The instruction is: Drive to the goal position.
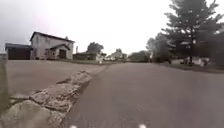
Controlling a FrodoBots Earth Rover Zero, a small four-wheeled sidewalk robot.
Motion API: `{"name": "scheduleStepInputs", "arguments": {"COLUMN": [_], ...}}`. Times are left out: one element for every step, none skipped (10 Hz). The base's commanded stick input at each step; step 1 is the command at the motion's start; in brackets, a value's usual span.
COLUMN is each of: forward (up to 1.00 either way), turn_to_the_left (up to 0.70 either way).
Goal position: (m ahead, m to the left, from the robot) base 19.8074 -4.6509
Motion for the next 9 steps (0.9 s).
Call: {"name": "scheduleStepInputs", "arguments": {"forward": [1.00, 1.00, 1.00, 1.00, 1.00, 1.00, 1.00, 1.00, 1.00], "turn_to_the_left": [0.00, 0.00, 0.00, 0.00, 0.00, 0.00, 0.00, 0.00, 0.00]}}
